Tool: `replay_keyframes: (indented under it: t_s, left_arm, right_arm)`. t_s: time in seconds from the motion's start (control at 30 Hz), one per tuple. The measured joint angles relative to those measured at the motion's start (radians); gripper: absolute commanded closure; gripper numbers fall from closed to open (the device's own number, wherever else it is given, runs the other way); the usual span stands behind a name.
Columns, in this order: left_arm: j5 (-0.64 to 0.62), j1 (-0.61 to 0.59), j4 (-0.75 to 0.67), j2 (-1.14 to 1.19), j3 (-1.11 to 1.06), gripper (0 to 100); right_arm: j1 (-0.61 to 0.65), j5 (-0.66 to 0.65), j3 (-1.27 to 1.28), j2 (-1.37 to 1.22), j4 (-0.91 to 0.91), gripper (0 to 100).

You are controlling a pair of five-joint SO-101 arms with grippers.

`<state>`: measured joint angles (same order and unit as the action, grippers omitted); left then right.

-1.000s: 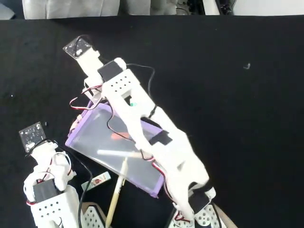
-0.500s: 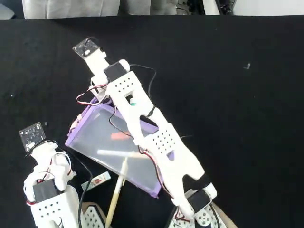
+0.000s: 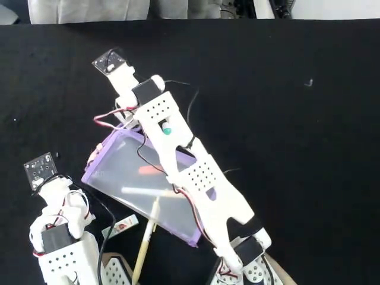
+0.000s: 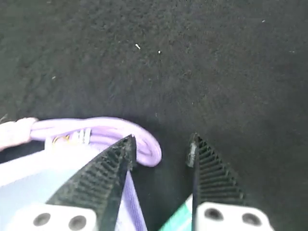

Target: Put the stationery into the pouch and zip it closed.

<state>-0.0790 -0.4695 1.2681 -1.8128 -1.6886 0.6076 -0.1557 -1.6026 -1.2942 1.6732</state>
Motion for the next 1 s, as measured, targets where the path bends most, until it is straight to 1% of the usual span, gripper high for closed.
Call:
replay_keyframes:
  t_s: [0.1, 0.2, 0.37, 0.5, 0.7, 0.77, 0.87, 0.93, 1.0]
  left_arm:
    - [0.0, 0.0, 0.0, 0.0, 0.0, 97]
    - [0.0, 0.0, 0.0, 0.0, 0.0, 97]
    - [0.0, 0.0, 0.0, 0.0, 0.0, 97]
    - [0.0, 0.0, 0.0, 0.0, 0.0, 97]
    - [0.0, 0.0, 0.0, 0.0, 0.0, 97]
    - [0.0, 0.0, 0.0, 0.0, 0.0, 97]
    - [0.0, 0.0, 0.0, 0.0, 0.0, 97]
    - [0.0, 0.0, 0.0, 0.0, 0.0, 97]
    - [0.0, 0.0, 0.0, 0.0, 0.0, 97]
  right_arm:
    - [0.0, -0.003, -0.011, 0.008, 0.046, 81.8]
    - [0.0, -0.003, -0.006, 0.009, 0.054, 81.8]
    - [0.0, -0.003, 0.078, 0.011, 0.052, 81.8]
    - [0.0, -0.005, 0.095, -0.023, 0.002, 81.8]
    - [0.0, -0.055, 0.097, -0.052, -0.041, 82.0]
    - [0.0, -0.058, 0.097, -0.052, -0.041, 86.4]
    - [0.0, -0.064, 0.097, -0.052, -0.044, 98.7]
    - [0.0, -0.064, 0.097, -0.052, -0.049, 96.9]
    - [0.0, -0.064, 0.097, -0.052, -0.051, 97.4]
